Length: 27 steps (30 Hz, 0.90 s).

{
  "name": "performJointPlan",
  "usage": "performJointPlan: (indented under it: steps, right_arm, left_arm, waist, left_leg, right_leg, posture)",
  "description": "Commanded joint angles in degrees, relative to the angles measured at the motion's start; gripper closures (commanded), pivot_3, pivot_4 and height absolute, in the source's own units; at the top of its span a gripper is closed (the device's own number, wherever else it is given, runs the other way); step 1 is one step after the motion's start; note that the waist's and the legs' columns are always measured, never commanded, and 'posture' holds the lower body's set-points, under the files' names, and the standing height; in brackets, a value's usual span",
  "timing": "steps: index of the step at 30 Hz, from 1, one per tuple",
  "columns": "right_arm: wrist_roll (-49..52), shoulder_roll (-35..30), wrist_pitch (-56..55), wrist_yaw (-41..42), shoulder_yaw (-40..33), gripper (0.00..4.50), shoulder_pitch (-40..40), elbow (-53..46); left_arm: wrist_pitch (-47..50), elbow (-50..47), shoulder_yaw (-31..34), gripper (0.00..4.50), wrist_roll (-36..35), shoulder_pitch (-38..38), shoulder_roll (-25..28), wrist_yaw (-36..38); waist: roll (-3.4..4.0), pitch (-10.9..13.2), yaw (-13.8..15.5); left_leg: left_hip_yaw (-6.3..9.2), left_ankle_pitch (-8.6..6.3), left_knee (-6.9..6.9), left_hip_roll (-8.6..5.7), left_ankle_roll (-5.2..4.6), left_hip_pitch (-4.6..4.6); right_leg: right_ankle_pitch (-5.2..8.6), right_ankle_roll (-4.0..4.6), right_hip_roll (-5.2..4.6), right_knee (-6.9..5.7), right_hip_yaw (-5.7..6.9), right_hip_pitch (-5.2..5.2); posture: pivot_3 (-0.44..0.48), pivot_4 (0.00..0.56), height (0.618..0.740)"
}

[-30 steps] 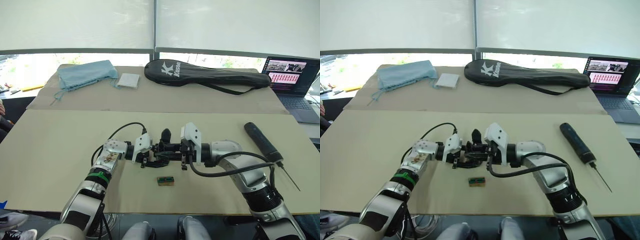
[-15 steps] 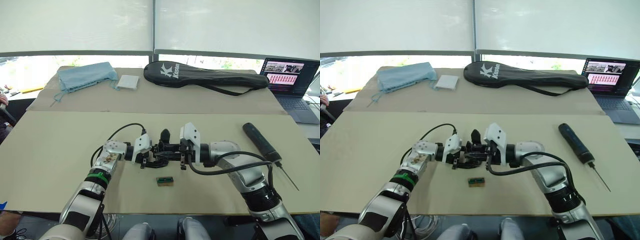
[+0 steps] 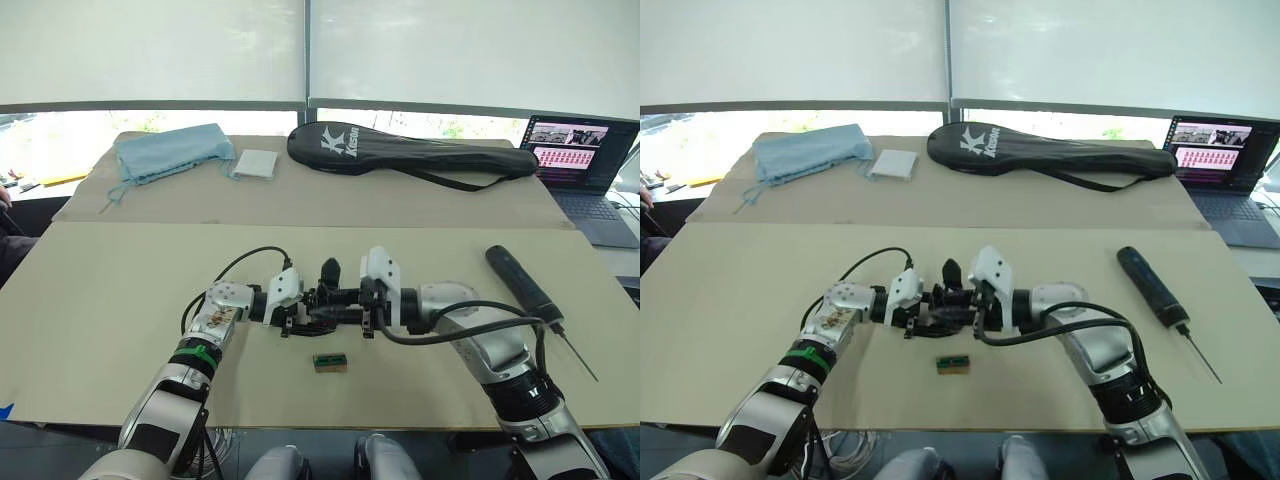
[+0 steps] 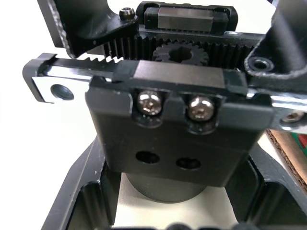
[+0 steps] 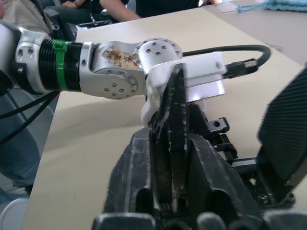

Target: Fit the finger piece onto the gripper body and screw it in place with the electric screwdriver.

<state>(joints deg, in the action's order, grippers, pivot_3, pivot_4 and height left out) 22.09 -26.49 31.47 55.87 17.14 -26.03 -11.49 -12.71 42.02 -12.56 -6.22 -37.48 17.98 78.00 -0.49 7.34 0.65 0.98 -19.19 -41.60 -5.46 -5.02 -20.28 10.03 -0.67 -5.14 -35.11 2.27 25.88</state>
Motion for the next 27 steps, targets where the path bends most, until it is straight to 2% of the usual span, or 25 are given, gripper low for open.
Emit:
performJointPlan:
  steps: [1, 6, 7, 18, 22, 25, 27]
  right_arm:
    - [-0.91, -0.23, -1.72, 0.97, 0.66, 1.98, -1.0, -1.55]
    - [0.08, 1.35, -2.74, 0.35, -0.63, 0.2, -1.84, -3.11]
    - [0.44, 1.35, -2.89, 0.52, -0.97, 0.03, -1.91, -3.6]
    - [2.62, -0.04, -4.72, 2.36, -4.55, 0.03, -1.34, -7.11]
    - [7.17, -0.08, -7.06, 5.04, -8.0, 0.03, -0.16, -8.92]
    - [10.23, 0.09, -7.58, 6.24, -10.01, 0.03, 0.6, -10.39]
    - [13.21, 0.62, -7.43, 6.01, -11.84, 0.0, 1.08, -12.34]
  left_arm:
    - [0.3, 0.84, -1.27, 2.16, 1.71, 1.49, 0.42, -0.2]
    - [0.41, 0.8, -1.22, 2.16, 1.69, 1.67, 0.53, -0.44]
    - [0.38, 0.78, -1.22, 2.16, 1.7, 1.76, 0.6, -0.47]
    - [0.41, 0.66, -1.09, 2.16, 1.76, 2.27, 0.92, -0.9]
    - [1.51, 0.62, -0.2, 2.16, 1.26, 2.41, 0.72, -2.56]
    - [0.24, 1.57, -1.03, 2.16, 3.42, 1.88, 1.5, -4.52]
    - [2.02, 1.55, 0.12, 1.12, 1.89, 2.02, 1.04, -5.33]
  waist:
    - [0.03, 0.02, 0.01]
    - [0.03, 0.02, 0.01]
    - [0.03, 0.02, 0.01]
    - [0.03, 0.02, 0.02]
    - [0.03, 0.02, 0.03]
    - [0.03, 0.02, 0.04]
    - [0.03, 0.02, 0.06]
  left_leg:
    - [-0.03, 0.0, 0.0, 0.0, 0.0, -0.06]
    - [-0.01, 0.0, 0.0, 0.0, 0.0, -0.05]
    - [-0.02, 0.0, 0.0, 0.0, 0.0, -0.05]
    - [-0.01, 0.0, 0.05, 0.0, 0.0, -0.05]
    - [-0.02, 0.0, 0.07, 0.0, 0.0, -0.05]
    - [-0.01, 0.0, 0.08, 0.0, 0.0, -0.04]
    - [-0.01, -0.01, 0.08, 0.0, -0.01, -0.01]
  right_leg:
    - [0.0, 0.0, -0.01, -0.01, -0.03, -0.01]
    - [0.0, 0.0, 0.0, 0.0, -0.01, 0.02]
    - [0.0, 0.0, 0.0, 0.0, -0.01, 0.04]
    - [0.0, 0.0, 0.01, 0.03, -0.01, 0.04]
    - [0.0, 0.0, 0.01, 0.04, -0.01, 0.02]
    - [0.0, 0.0, 0.0, 0.05, -0.02, 0.0]
    - [0.0, 0.0, -0.01, 0.08, -0.01, -0.01]
  posture:
    - [0.0, 0.15, 0.74]
    - [0.0, 0.15, 0.74]
    - [0.0, 0.15, 0.74]
    - [0.0, 0.15, 0.74]
    - [0.0, 0.15, 0.74]
    - [0.0, 0.15, 0.74]
    - [0.0, 0.15, 0.74]
